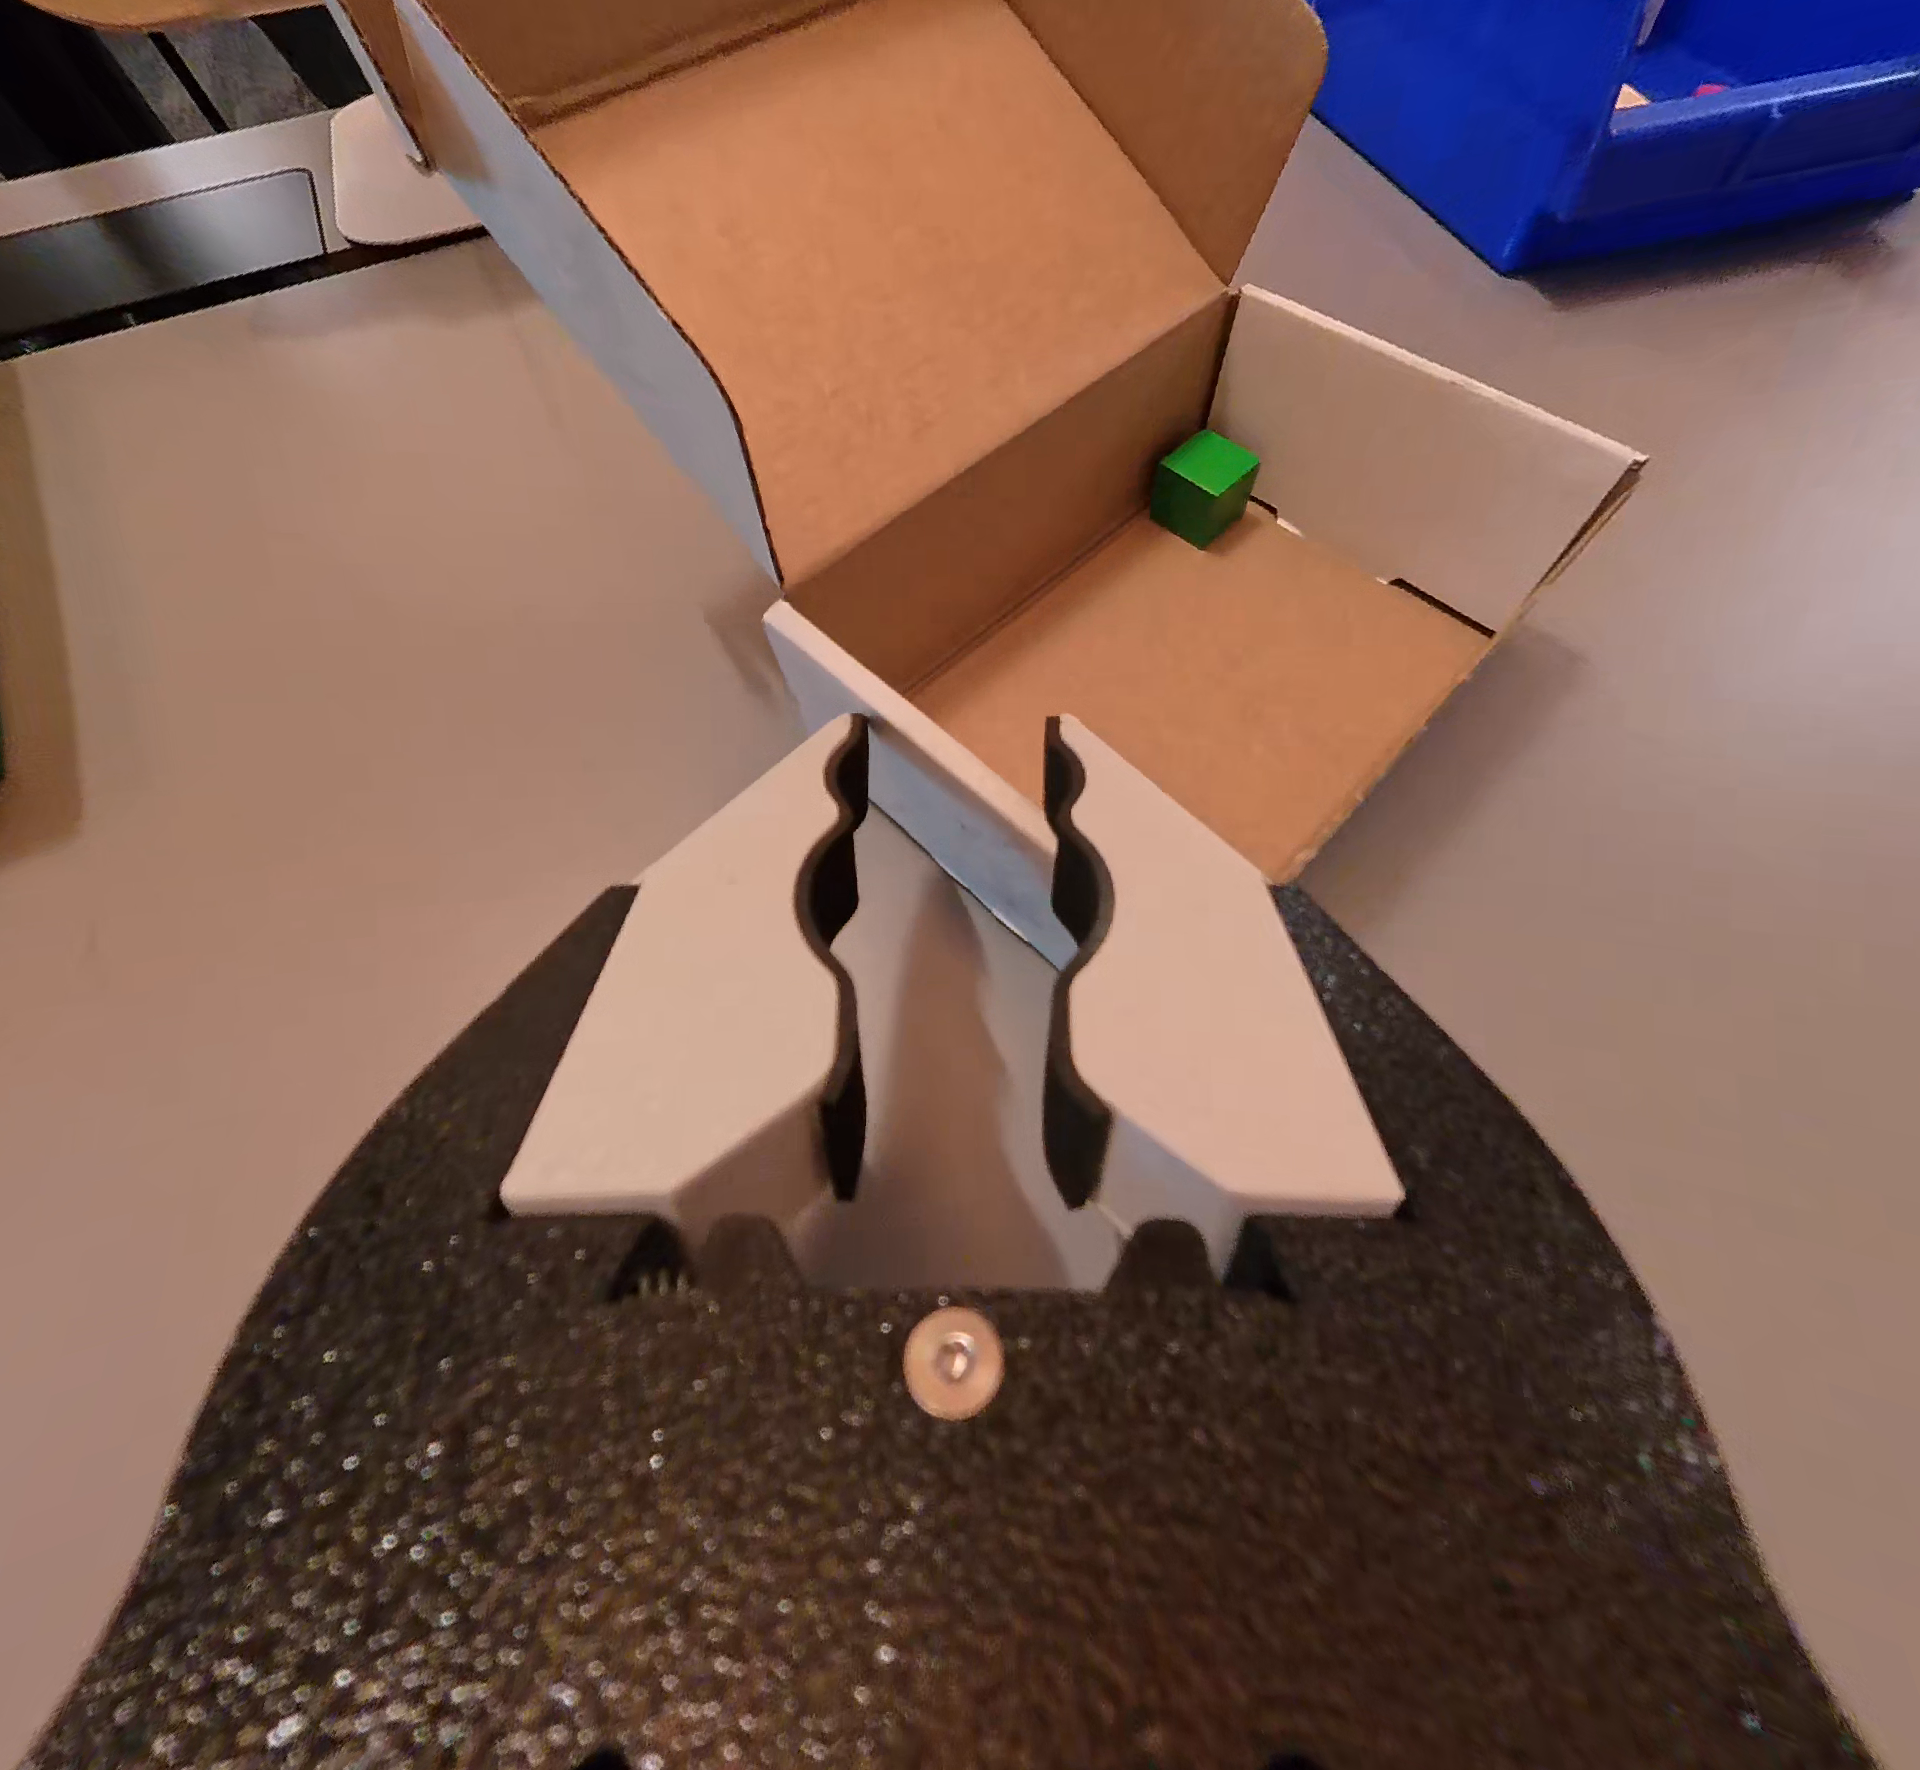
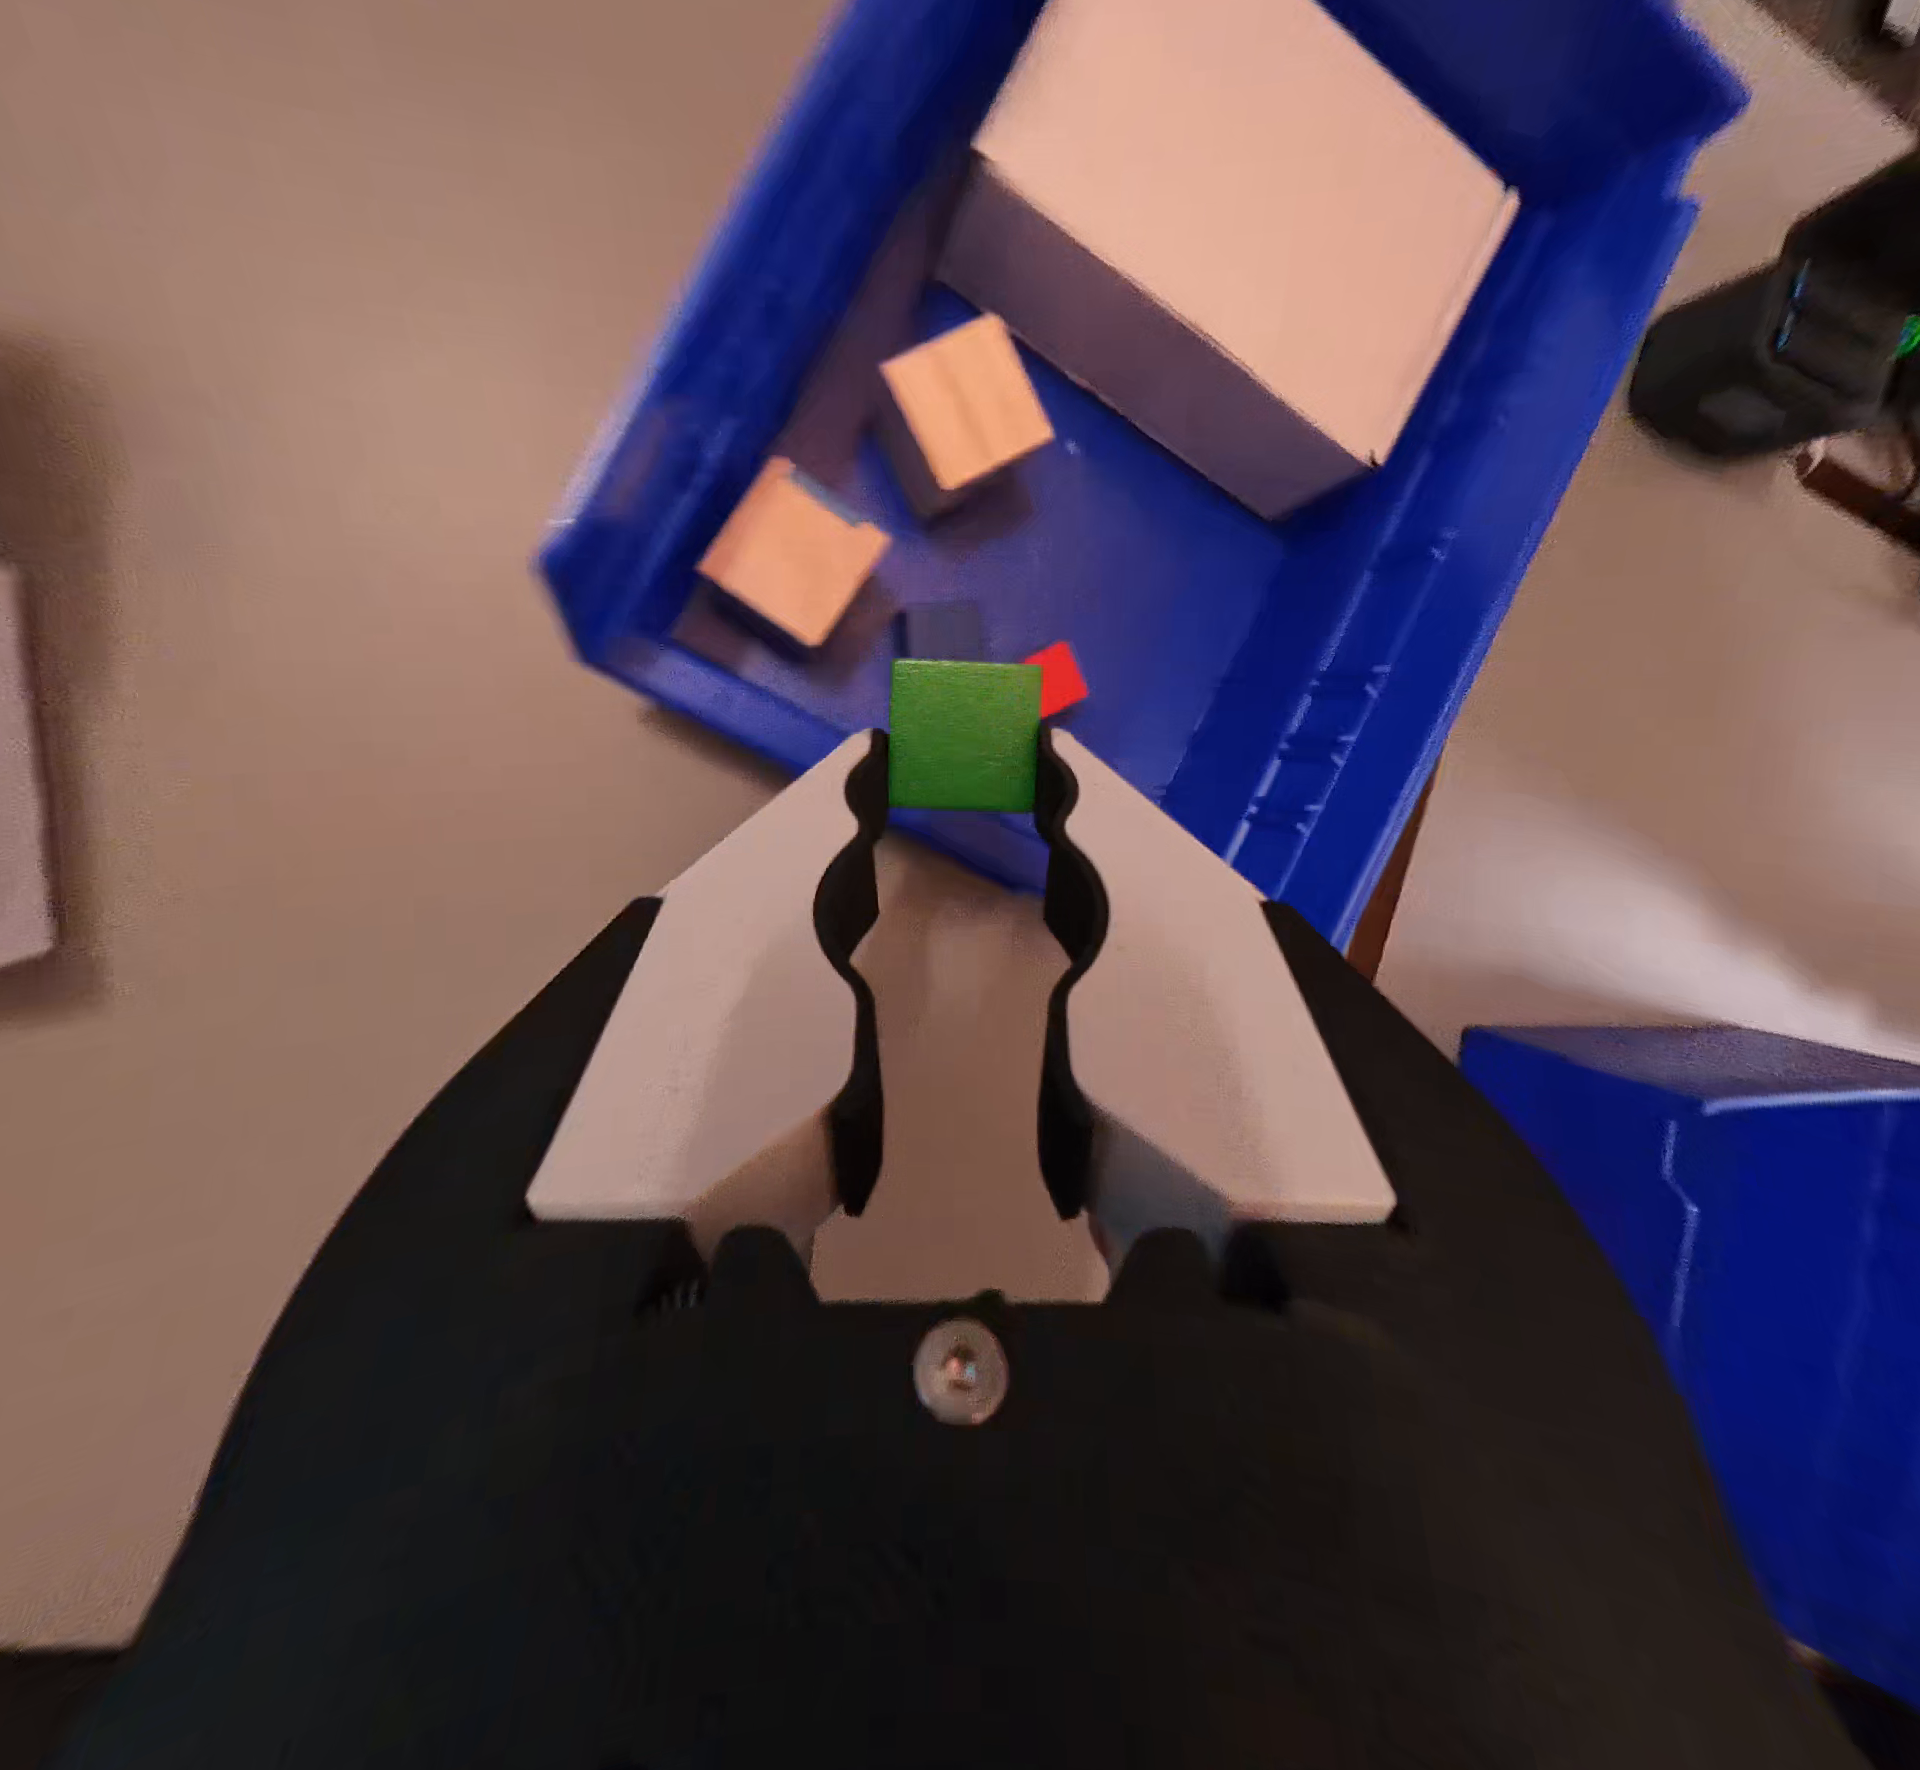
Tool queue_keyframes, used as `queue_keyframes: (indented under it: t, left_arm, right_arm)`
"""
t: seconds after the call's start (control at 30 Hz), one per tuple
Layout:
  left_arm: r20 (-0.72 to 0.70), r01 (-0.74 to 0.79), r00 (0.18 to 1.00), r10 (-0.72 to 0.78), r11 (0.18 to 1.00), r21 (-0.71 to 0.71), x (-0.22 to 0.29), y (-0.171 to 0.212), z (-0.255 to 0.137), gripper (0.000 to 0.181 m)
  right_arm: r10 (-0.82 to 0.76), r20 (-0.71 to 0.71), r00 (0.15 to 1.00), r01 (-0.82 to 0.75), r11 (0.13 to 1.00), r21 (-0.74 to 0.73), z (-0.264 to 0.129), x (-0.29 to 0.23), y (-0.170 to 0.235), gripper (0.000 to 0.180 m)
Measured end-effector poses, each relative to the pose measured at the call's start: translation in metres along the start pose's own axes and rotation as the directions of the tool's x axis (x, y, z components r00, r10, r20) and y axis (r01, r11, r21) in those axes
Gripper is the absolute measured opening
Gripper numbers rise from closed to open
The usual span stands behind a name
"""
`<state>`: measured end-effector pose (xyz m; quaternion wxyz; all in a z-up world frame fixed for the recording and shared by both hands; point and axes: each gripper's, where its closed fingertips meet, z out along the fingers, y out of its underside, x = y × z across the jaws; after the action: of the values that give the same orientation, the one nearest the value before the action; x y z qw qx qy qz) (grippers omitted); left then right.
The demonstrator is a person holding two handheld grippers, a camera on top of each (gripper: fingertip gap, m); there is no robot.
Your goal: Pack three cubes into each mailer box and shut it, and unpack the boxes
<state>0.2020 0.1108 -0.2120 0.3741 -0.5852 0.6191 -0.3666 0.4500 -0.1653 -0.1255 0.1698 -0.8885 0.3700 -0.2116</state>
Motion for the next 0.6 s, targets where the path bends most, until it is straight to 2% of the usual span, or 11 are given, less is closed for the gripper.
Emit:
queue_keyframes:
  t: [0.13,0.33,0.43,0.5,0.57,0.6]
  left_arm:
    - [0.003,-0.004,1.0,0.004,1.0,0.007,0.0,-0.001,0.001,0.031]
    - [0.008,-0.022,1.0,0.022,1.0,0.0,0.0,-0.001,0.001,0.031]
    - [0.008,-0.024,1.0,0.024,1.0,-0.001,0.0,-0.001,0.002,0.031]
    - [0.006,-0.013,1.0,0.013,1.0,-0.005,0.0,-0.001,0.002,0.031]
    - [0.007,-0.018,1.0,0.018,1.0,-0.01,0.0,-0.002,0.003,0.031]
    - [0.009,-0.021,1.0,0.021,1.0,-0.014,0.0,-0.002,0.004,0.031]
  right_arm:
    - [0.119,0.014,0.993,-0.119,0.993,-0.007,0.046,0.026,0.002,0.027]
    - [0.081,0.004,0.997,-0.08,0.994,-0.077,0.11,0.023,-0.004,0.027]
    - [0.05,-0.002,0.999,-0.05,0.992,-0.116,0.128,0.02,-0.004,0.027]
    - [0.046,0.042,0.998,-0.038,0.985,-0.168,0.135,0.014,0.004,0.028]
    - [0.084,0.074,0.994,-0.072,0.985,-0.156,0.136,0.012,0.003,0.051]
    - [0.106,0.101,0.989,-0.09,0.985,-0.15,0.134,0.01,0.003,0.055]
